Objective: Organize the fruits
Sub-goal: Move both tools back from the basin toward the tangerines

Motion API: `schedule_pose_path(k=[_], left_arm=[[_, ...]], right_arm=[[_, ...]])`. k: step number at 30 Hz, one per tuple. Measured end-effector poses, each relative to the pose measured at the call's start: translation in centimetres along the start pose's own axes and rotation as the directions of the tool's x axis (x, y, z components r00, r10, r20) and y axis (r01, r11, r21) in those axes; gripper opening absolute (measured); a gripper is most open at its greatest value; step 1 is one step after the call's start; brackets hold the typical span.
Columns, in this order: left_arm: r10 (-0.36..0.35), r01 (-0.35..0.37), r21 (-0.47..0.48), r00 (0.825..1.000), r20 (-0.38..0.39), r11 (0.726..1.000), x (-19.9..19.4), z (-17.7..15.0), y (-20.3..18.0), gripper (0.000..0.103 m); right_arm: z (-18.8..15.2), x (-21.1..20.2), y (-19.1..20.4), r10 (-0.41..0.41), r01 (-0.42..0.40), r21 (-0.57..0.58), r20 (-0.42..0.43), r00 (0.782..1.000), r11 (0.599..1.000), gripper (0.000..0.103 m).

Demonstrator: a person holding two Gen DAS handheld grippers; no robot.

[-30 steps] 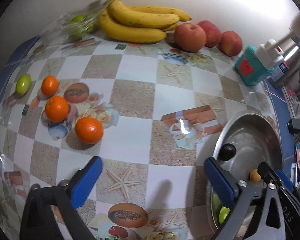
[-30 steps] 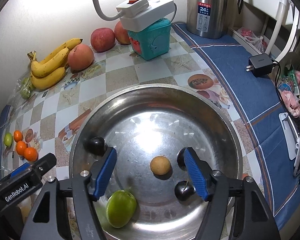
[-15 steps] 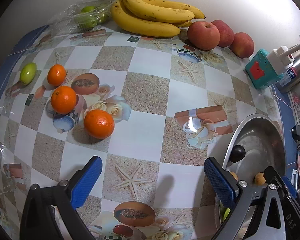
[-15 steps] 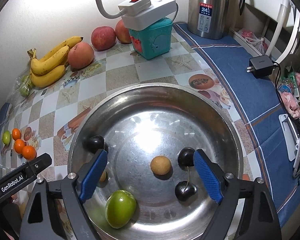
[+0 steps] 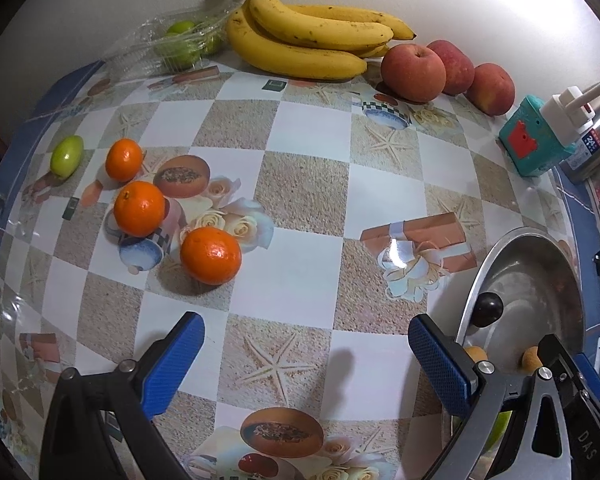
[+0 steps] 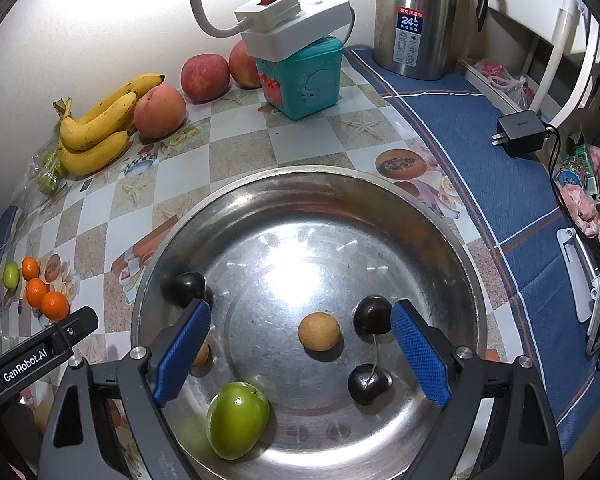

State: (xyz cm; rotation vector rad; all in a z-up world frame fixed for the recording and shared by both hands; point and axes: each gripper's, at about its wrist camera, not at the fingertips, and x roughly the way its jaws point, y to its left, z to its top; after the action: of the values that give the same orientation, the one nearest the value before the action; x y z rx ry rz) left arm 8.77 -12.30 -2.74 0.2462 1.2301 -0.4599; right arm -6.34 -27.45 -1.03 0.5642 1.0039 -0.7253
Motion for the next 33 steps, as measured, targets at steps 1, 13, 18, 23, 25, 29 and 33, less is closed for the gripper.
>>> schedule_pose_path(k=[1, 13, 18, 23, 25, 29, 33], left_arm=[[0.009, -0.009, 0.009, 1.0, 0.005, 1.0, -0.1, 0.0, -0.1, 0.103], [0.102, -0.111, 0.087, 0.99, 0.102, 0.99, -2.2, 2.1, 0.8, 0.103], [0.12, -0.132, 0.088, 0.984, 0.131, 0.987, -3.2, 3.2, 2.4, 0.103], [0.116, -0.13, 0.095, 0.983, 0.144, 0.987, -3.8, 4.0, 4.0, 0.103], [0.12, -0.133, 0.087, 0.982, 0.145, 0.987, -4.0, 4.3, 5.1, 0.103], [0.136, -0.144, 0.052, 0.98, 0.145, 0.988, -4.1, 4.7, 7.7, 0.103], [0.121, -0.12, -0.015, 0.986, 0.115, 0.993, -3.6, 4.8, 10.5, 0.103]], right_arm=[[0.0, 0.0, 0.0, 0.0, 0.0, 0.001, 0.0, 1.0, 1.0, 0.092], [-0.1, 0.1, 0.4, 0.023, -0.023, -0.007, 0.002, 1.0, 1.0, 0.092], [-0.1, 0.0, 0.6, 0.028, -0.028, 0.001, 0.011, 1.0, 1.0, 0.092], [0.0, -0.4, 0.9, 0.028, -0.028, 0.003, 0.028, 0.999, 1.0, 0.092], [0.0, -0.5, 1.1, 0.047, -0.047, 0.009, 0.029, 0.998, 0.999, 0.092], [0.0, -0.7, 2.2, 0.067, -0.066, -0.011, 0.031, 0.997, 0.998, 0.092], [0.0, -1.1, 4.0, 0.087, -0.085, -0.051, 0.043, 0.995, 0.995, 0.092]])
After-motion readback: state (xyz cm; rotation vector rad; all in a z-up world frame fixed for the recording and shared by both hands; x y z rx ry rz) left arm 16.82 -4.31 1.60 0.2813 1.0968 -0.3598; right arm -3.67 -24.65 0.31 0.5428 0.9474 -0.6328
